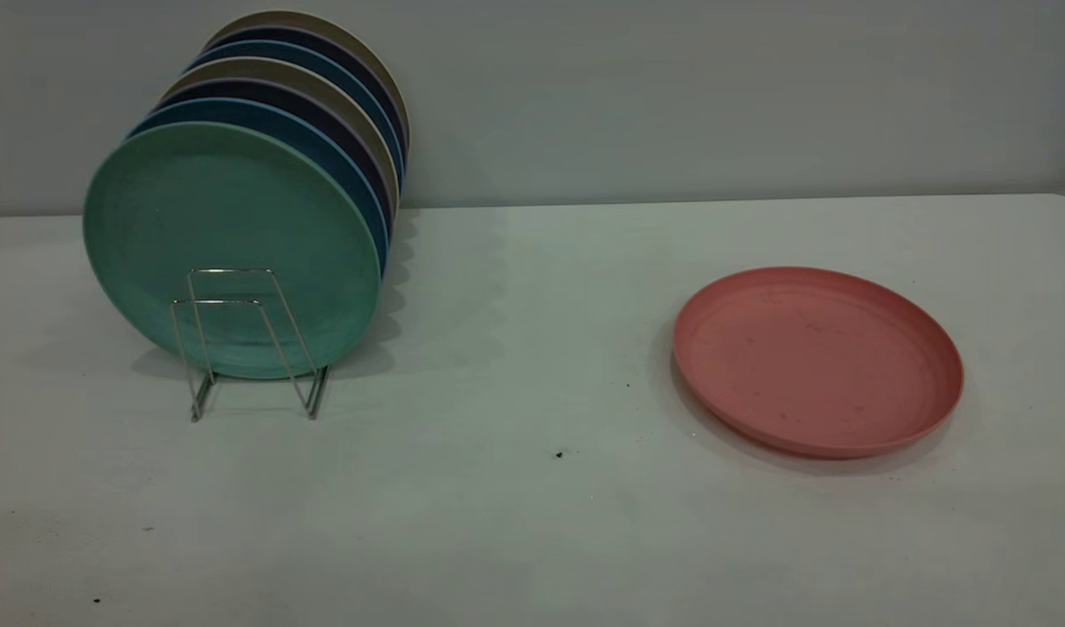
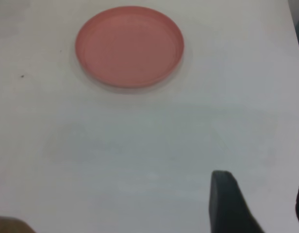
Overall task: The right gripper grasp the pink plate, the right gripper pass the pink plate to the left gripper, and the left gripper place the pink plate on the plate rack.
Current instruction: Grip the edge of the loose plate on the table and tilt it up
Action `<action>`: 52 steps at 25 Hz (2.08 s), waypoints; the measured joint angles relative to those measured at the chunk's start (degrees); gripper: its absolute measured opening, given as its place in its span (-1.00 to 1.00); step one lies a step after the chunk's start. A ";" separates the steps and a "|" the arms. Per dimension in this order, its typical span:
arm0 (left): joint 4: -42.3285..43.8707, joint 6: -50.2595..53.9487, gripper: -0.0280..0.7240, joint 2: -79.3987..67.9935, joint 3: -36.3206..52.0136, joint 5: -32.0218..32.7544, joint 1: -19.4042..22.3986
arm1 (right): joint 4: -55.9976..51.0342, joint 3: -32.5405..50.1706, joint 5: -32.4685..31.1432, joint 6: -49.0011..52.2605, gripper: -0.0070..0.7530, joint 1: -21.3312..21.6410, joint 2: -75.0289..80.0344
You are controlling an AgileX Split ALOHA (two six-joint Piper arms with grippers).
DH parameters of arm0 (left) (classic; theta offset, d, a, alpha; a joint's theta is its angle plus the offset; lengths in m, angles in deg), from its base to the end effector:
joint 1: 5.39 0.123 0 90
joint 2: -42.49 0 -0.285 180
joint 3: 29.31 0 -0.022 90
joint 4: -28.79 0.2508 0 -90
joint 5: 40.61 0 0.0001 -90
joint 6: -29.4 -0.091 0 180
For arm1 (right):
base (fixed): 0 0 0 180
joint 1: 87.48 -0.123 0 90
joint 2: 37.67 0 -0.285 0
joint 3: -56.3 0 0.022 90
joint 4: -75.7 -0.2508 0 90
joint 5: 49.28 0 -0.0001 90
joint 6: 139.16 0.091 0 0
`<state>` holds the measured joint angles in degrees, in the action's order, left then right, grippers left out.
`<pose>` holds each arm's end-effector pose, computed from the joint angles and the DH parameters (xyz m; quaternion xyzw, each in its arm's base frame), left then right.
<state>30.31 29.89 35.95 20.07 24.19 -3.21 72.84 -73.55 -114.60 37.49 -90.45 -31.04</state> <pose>-0.0097 0.0018 0.2677 -0.0213 0.8688 0.0205 0.4943 -0.0086 0.0037 0.2634 -0.0501 0.8733 0.0233 0.4840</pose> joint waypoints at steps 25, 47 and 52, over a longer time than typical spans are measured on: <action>0.00 -0.07 0.33 0.00 0.00 0.00 0.00 | 0.00 0.00 0.00 0.00 -0.04 0.00 0.00; 0.25 0.30 0.37 -0.78 -0.43 0.00 0.00 | -0.93 -0.55 0.24 0.00 -0.03 0.00 0.36; 0.75 0.29 0.63 -12.94 -5.02 -0.84 0.00 | -1.16 -4.66 3.82 0.00 0.15 0.00 10.24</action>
<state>31.06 30.18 23.01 15.05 23.35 -3.21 71.67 -78.22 -110.79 37.49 -90.45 -20.80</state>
